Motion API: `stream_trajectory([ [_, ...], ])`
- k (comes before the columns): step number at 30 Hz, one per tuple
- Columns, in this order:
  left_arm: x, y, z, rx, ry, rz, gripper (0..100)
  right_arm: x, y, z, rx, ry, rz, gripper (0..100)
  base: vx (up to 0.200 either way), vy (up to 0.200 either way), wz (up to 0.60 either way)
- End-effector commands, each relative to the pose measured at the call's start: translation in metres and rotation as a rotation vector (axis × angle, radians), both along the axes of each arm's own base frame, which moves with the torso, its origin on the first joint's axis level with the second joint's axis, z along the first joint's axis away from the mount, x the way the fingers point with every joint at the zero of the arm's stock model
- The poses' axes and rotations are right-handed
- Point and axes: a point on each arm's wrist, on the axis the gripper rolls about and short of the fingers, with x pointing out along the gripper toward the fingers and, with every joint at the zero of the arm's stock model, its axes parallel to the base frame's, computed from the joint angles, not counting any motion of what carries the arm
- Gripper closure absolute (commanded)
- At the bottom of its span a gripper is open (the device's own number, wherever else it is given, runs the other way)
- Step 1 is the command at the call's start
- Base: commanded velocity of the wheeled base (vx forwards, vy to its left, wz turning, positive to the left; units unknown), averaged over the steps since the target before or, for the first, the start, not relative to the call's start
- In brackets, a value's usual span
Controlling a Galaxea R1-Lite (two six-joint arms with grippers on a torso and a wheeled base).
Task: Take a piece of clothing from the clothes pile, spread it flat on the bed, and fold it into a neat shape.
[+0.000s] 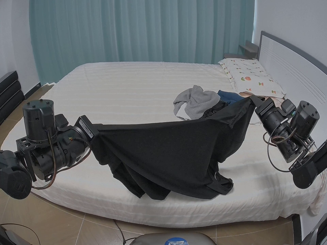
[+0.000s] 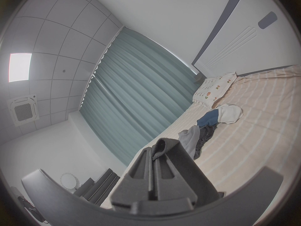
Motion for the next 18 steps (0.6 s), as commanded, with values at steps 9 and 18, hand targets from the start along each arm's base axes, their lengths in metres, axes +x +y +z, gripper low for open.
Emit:
stream_trajectory([
  [9, 0.029, -0.004, -0.013, -0.061, -0.085, 0.031, 100, -0.001, -0.001, 0.004, 0.015, -0.029, -0.002, 100, 0.000, 0.200, 0.00],
  [18, 0.038, -0.009, -0.015, -0.059, -0.087, 0.025, 100, -0.001, -0.001, 0.005, 0.022, -0.046, 0.000, 100, 0.000, 0.200, 0.00],
])
